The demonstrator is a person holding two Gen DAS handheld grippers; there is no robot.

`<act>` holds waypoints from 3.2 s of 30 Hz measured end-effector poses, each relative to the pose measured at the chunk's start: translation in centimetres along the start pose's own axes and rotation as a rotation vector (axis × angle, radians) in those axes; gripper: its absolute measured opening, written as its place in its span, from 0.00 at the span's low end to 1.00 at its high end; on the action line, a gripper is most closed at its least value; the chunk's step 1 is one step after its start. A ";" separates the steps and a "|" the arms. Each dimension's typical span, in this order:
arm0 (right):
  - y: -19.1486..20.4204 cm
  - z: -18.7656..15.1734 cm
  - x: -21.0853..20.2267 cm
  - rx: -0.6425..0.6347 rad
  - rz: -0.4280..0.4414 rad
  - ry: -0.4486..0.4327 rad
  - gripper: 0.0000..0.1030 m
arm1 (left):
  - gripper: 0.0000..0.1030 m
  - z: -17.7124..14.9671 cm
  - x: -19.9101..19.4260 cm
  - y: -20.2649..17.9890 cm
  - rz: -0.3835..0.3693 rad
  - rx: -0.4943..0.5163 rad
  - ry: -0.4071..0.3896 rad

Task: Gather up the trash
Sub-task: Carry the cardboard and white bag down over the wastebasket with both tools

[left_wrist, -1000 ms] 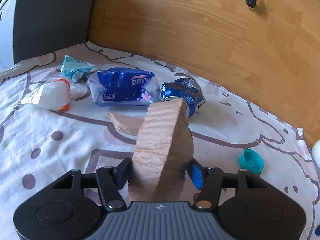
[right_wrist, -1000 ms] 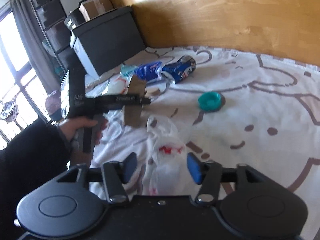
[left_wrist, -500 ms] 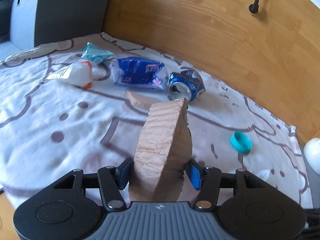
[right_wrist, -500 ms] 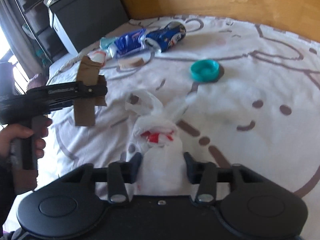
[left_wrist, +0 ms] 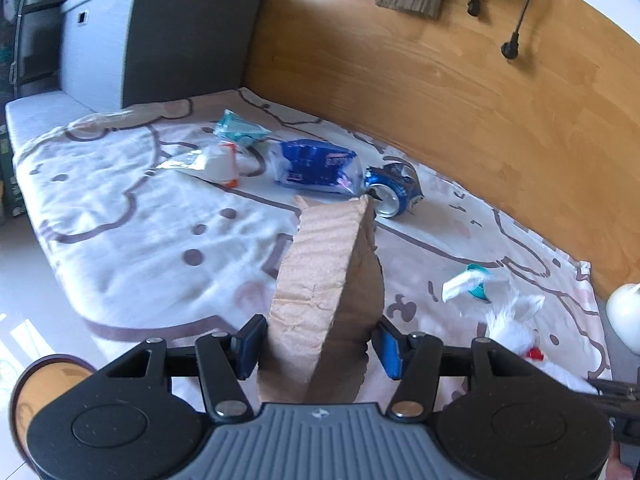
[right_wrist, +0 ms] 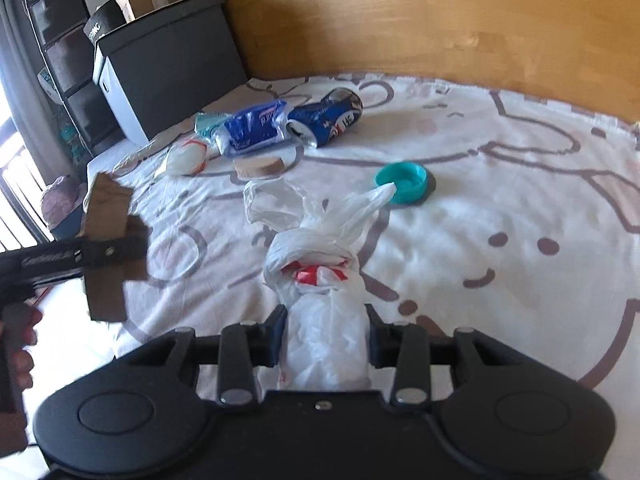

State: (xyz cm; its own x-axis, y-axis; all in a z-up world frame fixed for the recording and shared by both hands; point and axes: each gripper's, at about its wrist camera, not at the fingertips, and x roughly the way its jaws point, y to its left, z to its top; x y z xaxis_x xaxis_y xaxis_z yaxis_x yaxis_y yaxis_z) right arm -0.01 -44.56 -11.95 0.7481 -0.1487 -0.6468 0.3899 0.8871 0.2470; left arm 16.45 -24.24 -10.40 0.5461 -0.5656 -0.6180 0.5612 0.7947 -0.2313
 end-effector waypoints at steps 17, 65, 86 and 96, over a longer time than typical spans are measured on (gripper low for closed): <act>7.0 0.9 1.0 -0.093 0.041 -0.065 0.39 | 0.56 -1.6 -6.1 5.1 0.130 -0.071 -0.038; 35.3 -7.3 18.5 -0.528 0.250 0.315 0.39 | 0.57 -13.8 -7.2 33.5 0.363 -0.628 0.098; 37.9 -12.4 29.0 -0.632 0.201 0.485 0.39 | 0.58 -16.9 4.0 40.8 0.230 -0.967 0.176; 39.2 -11.8 32.0 -0.638 0.243 0.453 0.64 | 0.88 -18.1 6.6 42.6 0.257 -1.028 0.211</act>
State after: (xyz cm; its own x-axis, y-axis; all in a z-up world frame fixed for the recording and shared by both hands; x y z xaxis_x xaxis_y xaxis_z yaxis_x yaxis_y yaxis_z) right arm 32.89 -9.35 -31.49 0.4299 0.1494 -0.8904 -0.2380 0.9701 0.0478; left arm 32.71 9.89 -37.89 0.3998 -0.3842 -0.8322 -0.3997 0.7440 -0.5355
